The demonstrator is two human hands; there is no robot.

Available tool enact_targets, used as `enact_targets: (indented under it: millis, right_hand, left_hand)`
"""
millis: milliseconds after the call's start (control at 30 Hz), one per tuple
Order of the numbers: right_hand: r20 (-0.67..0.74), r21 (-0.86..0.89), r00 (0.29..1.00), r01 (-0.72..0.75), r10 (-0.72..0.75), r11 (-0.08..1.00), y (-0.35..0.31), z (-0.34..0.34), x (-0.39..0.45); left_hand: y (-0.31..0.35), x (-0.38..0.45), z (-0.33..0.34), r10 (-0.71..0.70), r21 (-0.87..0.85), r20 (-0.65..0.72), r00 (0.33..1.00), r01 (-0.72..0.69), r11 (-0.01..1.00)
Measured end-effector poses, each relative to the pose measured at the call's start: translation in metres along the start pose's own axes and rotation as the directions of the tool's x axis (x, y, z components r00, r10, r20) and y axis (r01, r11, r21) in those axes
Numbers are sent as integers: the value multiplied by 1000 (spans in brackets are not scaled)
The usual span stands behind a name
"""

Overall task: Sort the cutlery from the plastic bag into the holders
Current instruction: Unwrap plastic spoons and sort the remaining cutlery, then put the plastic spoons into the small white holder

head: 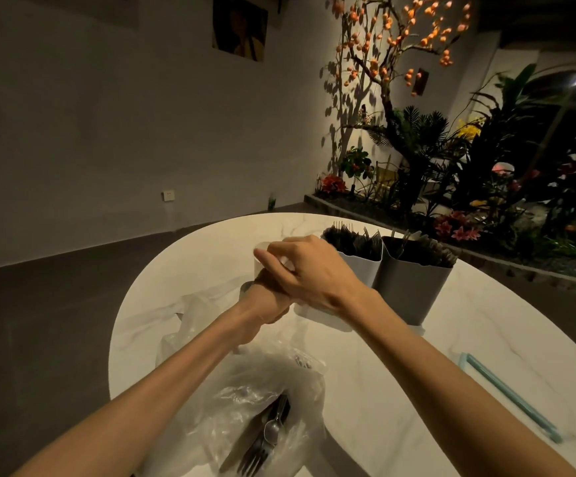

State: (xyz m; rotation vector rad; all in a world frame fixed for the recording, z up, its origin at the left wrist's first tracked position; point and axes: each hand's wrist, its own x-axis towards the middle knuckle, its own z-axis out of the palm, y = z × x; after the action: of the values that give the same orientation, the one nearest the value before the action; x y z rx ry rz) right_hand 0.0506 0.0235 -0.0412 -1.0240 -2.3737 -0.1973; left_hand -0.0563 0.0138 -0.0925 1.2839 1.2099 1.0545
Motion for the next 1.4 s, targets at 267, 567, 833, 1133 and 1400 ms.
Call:
enact_targets:
  millis: [267,567,833,1133,1400]
  right_hand:
    - [9,-194,998,70,-70,978,13,-19,53]
    - [-11,59,997,-72,73,996,35,-2,81]
    - [-62,-260,972,-234,225,937,74,-3,115]
    - [187,-351,930,-238,317,906,78,77,116]
    - [344,-436,886,-144,313,888,77,109,93]
  left_hand:
    - [44,21,-14,74,28,-9,997,-74,997]
    - [59,51,-41,185,5,38,982,-185,983]
    - [23,86,-82,223,110,-64,973,-215,970]
    - [-33,106,-77,117,369,30,993,-120,922]
    - [-49,118,-76,158,308,-54,986,-134,942]
